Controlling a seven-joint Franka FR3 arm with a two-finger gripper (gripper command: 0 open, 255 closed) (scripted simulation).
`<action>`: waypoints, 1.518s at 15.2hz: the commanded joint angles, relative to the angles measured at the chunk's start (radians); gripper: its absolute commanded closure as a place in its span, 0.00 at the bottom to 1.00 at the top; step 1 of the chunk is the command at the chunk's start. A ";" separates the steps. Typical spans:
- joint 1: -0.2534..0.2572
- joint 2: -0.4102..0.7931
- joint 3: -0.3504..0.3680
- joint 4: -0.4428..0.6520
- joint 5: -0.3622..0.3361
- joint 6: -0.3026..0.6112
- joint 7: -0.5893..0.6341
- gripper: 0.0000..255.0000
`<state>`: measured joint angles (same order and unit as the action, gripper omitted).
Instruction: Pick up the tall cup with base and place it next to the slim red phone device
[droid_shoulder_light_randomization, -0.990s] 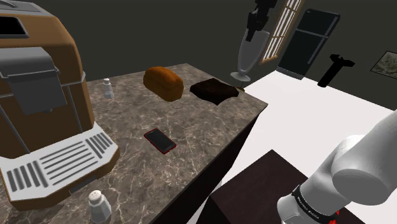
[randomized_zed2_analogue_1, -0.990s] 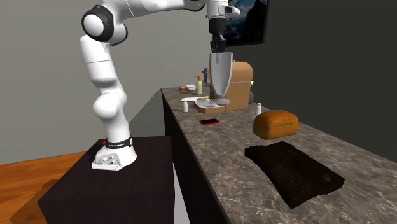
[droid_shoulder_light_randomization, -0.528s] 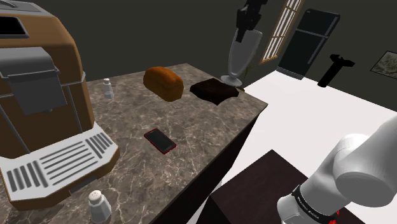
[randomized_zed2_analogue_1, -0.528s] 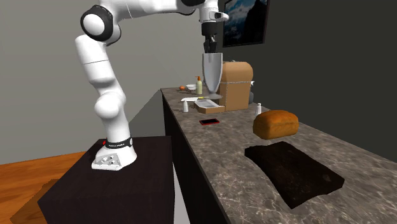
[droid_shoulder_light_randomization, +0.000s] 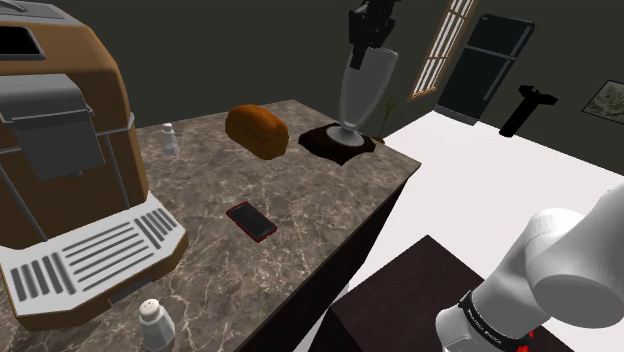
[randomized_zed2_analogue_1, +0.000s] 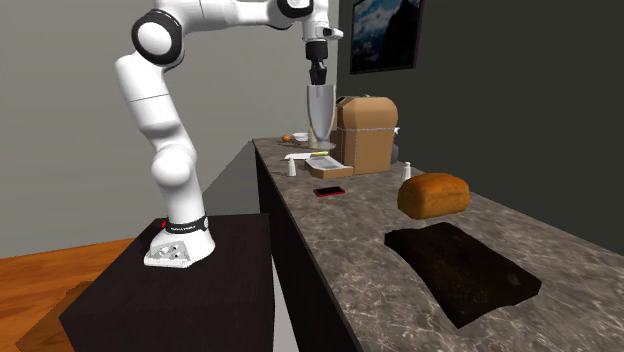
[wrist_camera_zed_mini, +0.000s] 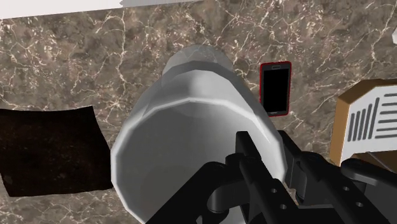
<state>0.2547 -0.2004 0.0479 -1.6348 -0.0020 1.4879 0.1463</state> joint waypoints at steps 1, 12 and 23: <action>0.004 -0.007 0.006 -0.028 0.001 0.022 0.012 1.00; 0.004 -0.053 0.006 -0.227 0.003 0.176 0.012 1.00; 0.005 -0.071 0.006 -0.394 0.004 0.324 0.012 1.00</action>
<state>0.2601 -0.2678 0.0550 -2.0119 0.0023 1.7970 0.1597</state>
